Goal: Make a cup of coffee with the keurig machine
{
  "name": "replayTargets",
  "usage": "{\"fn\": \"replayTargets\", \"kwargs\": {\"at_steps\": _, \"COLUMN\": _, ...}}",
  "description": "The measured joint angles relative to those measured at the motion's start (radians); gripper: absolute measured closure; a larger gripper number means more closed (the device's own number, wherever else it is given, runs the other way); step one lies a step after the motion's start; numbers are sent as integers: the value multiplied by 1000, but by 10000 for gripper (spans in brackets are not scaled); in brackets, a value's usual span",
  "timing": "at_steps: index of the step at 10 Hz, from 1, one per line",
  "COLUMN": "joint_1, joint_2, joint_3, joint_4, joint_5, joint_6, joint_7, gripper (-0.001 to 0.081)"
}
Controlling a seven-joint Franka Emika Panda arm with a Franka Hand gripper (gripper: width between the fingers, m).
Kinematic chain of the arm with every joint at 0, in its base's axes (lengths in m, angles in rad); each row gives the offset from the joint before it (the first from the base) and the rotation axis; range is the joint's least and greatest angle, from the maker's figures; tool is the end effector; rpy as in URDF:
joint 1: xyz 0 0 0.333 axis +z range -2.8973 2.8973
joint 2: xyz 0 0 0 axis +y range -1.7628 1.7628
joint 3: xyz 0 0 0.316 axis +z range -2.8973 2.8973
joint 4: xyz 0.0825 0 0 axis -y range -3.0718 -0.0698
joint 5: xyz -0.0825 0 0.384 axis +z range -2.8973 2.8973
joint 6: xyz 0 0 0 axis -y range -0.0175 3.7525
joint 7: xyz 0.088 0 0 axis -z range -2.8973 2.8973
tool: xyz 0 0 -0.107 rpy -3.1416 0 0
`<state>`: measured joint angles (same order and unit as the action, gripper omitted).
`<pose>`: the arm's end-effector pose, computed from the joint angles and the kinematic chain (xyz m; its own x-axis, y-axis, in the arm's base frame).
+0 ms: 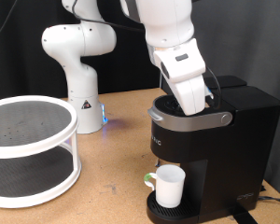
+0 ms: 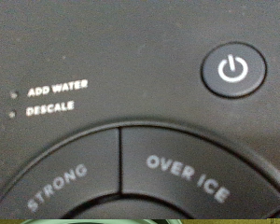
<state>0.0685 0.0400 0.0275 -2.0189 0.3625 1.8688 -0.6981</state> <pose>0.5364 0.0788 0.4210 0.7984 0.6005 0.0442 0.5708 -0.7315 -0.3731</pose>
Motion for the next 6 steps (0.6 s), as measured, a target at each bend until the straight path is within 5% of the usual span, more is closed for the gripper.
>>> {"fn": "replayTargets", "kwargs": {"at_steps": 6, "joint_1": -3, "joint_2": 22, "joint_3": -2, "joint_4": 30, "joint_5": -5, "joint_6": -41, "joint_7": 7, "gripper": 805}}
